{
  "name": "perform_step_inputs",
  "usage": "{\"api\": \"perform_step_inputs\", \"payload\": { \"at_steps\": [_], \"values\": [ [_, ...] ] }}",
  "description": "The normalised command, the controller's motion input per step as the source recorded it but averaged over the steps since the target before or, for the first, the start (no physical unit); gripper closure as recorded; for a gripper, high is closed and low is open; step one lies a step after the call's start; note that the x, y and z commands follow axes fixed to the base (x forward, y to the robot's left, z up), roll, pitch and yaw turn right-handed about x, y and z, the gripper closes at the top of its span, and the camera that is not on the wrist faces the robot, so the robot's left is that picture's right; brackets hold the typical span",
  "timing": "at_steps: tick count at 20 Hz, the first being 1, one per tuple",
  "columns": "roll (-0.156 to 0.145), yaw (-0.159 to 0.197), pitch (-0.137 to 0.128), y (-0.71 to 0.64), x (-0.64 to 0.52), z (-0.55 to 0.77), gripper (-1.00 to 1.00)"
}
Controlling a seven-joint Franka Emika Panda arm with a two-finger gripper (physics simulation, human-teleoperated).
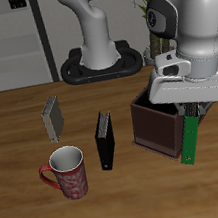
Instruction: Place the green book into the left desk caddy's back compartment
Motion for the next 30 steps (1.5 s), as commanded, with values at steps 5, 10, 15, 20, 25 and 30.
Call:
{"api": "perform_step_inputs", "payload": {
  "at_steps": [5, 10, 15, 20, 25, 30],
  "values": [
    [-0.017, 0.007, -0.076, -0.16, -0.34, 0.63, 1.0],
    [-0.022, 0.003, -0.083, -0.18, -0.45, 0.69, 1.0],
    [-0.01, -0.023, -0.01, -0.05, -0.59, 0.34, 1.0],
    [-0.024, -0.003, -0.019, -0.02, -0.43, 0.24, 1.0],
    [-0.049, -0.023, -0.012, -0.08, -0.63, 0.19, 1.0],
    [-0.035, -0.09, 0.023, -0.08, -0.51, 0.03, 1.0]
  ]
}}
